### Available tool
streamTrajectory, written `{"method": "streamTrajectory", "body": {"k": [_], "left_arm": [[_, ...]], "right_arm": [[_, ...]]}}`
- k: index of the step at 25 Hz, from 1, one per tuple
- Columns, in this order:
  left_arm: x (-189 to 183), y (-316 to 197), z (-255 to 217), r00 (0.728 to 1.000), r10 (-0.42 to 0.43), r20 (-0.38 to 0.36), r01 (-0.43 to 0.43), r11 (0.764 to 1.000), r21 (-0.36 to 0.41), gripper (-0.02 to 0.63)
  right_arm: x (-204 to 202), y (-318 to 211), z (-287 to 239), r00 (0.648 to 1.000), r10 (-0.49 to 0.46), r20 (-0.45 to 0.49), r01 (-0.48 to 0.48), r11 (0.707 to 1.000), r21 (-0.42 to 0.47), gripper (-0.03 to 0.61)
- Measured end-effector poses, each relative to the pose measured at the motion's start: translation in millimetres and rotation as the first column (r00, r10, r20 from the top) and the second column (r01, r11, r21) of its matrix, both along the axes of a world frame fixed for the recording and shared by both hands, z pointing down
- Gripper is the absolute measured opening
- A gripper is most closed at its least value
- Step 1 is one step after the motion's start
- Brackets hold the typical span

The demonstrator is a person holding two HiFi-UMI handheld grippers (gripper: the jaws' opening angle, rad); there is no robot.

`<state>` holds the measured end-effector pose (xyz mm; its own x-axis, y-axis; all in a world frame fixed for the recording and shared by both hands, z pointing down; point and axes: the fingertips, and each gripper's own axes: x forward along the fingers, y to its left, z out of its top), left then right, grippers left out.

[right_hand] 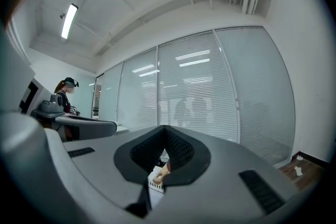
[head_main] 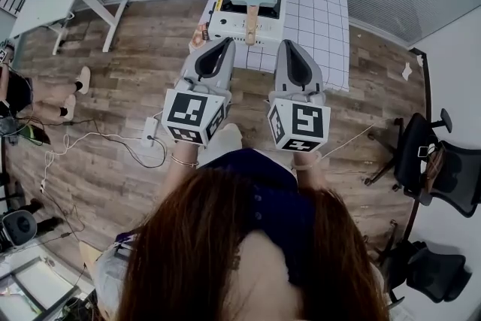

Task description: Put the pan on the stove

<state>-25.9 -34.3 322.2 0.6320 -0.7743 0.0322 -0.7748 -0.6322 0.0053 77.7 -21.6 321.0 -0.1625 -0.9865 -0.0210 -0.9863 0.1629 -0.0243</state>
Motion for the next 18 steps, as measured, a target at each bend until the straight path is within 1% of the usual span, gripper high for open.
{"method": "streamTrajectory", "body": {"k": [12, 18], "left_arm": [[3.3, -9.0, 0.7, 1.000, 0.014, -0.001, -0.014, 1.000, -0.004, 0.011], [2.5, -15.5, 2.1, 1.000, 0.020, 0.000, -0.020, 1.000, -0.006, 0.010]], "right_arm": [[-0.9, -6.1, -3.7, 1.000, 0.000, 0.019, 0.000, 1.000, 0.013, 0.009], [-2.2, -11.5, -6.0, 1.000, 0.000, 0.008, -0.001, 1.000, 0.028, 0.009]]}}
